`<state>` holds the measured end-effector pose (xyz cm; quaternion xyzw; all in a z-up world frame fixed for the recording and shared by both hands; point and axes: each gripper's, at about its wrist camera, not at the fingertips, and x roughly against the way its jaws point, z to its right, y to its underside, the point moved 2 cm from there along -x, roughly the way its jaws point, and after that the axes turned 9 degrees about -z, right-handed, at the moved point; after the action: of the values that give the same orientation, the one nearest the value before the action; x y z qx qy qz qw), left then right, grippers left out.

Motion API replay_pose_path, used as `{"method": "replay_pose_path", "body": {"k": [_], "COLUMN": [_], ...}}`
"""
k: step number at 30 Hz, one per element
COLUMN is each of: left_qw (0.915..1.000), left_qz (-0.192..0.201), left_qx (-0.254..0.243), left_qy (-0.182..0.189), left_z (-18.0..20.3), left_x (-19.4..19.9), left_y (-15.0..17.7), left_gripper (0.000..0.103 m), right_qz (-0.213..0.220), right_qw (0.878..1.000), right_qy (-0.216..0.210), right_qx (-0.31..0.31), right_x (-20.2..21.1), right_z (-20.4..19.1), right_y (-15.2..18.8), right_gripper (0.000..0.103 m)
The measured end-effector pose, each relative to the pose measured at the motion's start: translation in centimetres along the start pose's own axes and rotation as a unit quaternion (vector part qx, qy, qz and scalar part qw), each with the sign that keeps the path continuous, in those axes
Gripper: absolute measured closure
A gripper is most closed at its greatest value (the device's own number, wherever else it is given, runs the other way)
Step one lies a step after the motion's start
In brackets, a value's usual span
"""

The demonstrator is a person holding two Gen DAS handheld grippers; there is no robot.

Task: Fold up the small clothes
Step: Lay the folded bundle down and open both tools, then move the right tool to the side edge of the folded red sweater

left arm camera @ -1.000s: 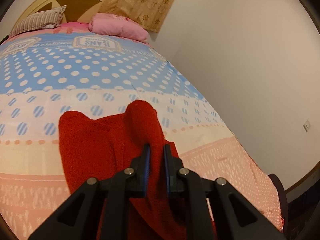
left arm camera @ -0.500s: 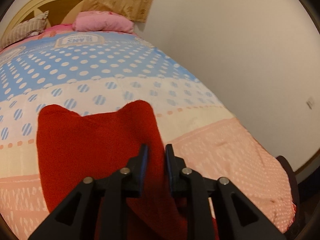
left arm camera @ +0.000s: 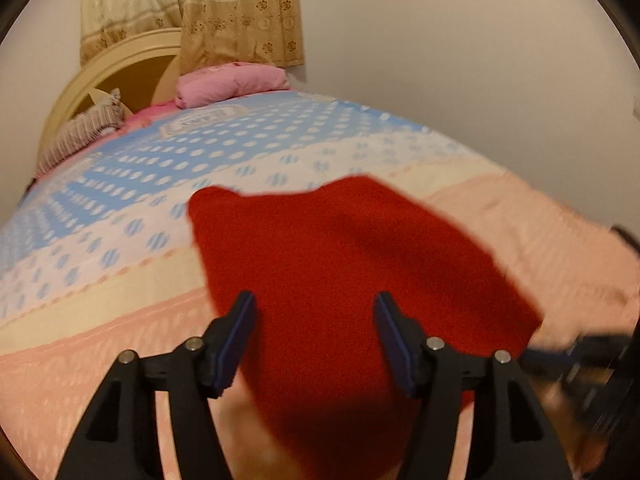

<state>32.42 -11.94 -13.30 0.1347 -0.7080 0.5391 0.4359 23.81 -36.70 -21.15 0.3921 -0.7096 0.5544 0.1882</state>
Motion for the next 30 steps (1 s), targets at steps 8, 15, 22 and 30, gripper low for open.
{"method": "replay_pose_path", "body": {"k": [8, 15, 22, 30], "left_qw": [0.9989, 0.9949, 0.9906, 0.991], "left_qz": [0.009, 0.025, 0.015, -0.014], "left_qx": [0.043, 0.089, 0.121, 0.122], "left_qy": [0.017, 0.04, 0.062, 0.052], "left_z": [-1.5, -2.7, -3.8, -3.6], "left_x": [-0.4, 0.0, -0.9, -2.1], "left_y": [1.2, 2.0, 2.9, 3.3], "left_gripper": [0.027, 0.008, 0.005, 0.0], "right_qz": [0.071, -0.001, -0.05, -0.042], "right_qw": [0.995, 0.996, 0.996, 0.994], "right_qy": [0.053, 0.001, 0.047, 0.065], "right_qx": [0.044, 0.092, 0.056, 0.082], "right_x": [3.6, -2.6, -6.2, -5.7], "right_z": [-2.5, -4.2, -0.2, -1.3], "right_y": [-3.3, -11.0, -9.5, -9.9], "right_gripper": [0.095, 0.068, 0.068, 0.065]}}
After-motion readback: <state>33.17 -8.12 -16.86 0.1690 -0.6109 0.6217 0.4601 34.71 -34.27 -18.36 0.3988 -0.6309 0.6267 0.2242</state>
